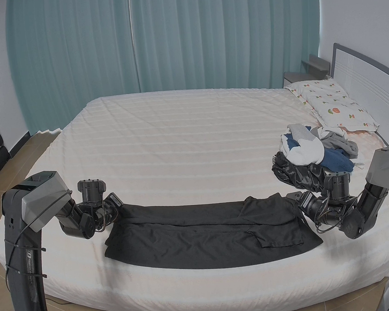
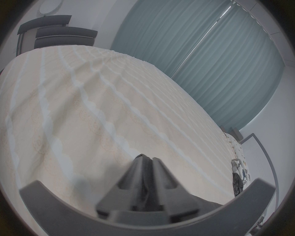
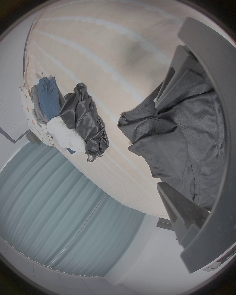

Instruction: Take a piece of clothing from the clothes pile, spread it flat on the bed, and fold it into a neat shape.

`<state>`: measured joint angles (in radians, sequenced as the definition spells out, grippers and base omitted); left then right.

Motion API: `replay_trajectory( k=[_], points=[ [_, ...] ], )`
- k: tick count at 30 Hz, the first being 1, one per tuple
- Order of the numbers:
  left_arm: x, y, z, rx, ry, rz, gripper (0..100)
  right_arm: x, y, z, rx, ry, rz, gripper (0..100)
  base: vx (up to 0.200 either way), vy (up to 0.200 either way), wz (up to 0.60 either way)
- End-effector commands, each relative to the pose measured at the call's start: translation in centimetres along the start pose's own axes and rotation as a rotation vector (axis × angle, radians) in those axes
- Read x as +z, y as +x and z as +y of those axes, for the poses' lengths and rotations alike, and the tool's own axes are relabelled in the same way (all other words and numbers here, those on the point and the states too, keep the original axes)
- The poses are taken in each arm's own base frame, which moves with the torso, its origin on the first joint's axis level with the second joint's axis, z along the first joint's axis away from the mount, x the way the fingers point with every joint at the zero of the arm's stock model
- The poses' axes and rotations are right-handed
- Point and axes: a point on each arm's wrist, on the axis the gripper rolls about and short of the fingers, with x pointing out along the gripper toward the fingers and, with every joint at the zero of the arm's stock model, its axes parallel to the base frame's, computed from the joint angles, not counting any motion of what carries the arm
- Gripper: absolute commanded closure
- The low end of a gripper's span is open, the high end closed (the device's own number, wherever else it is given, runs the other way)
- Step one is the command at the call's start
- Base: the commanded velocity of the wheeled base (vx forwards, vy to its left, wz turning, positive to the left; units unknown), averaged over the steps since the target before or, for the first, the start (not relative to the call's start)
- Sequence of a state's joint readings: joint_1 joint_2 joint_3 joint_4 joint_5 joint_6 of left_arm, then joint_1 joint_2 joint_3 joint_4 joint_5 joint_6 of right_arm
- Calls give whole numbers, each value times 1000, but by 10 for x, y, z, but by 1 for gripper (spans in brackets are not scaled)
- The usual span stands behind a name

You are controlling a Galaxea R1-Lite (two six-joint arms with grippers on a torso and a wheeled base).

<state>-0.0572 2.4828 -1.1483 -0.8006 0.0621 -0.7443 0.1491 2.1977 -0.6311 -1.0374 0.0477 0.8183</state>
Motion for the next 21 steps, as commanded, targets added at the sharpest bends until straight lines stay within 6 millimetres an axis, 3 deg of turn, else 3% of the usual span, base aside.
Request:
replay_trajectory(
  k=[1, 6, 13, 18, 21],
  points=[
    [4, -2, -1, -4, -3, -10, 0, 0, -2, -3, -6, 4, 0, 0, 0, 0, 0],
    [30, -15, 3, -28, -24, -43, 0, -2, -2, -5, -12, 7, 14, 0, 0, 0, 0],
    [41, -48, 17, -206, 17, 144, 0, -8, -5, -7, -6, 7, 52, 0, 0, 0, 0],
    [42, -51, 19, -221, 101, 194, 0, -10, -5, -7, -2, 5, 65, 0, 0, 0, 0],
    [44, -44, 17, -190, 250, 248, 0, -15, -6, -9, -8, 6, 82, 0, 0, 0, 0]
  ],
)
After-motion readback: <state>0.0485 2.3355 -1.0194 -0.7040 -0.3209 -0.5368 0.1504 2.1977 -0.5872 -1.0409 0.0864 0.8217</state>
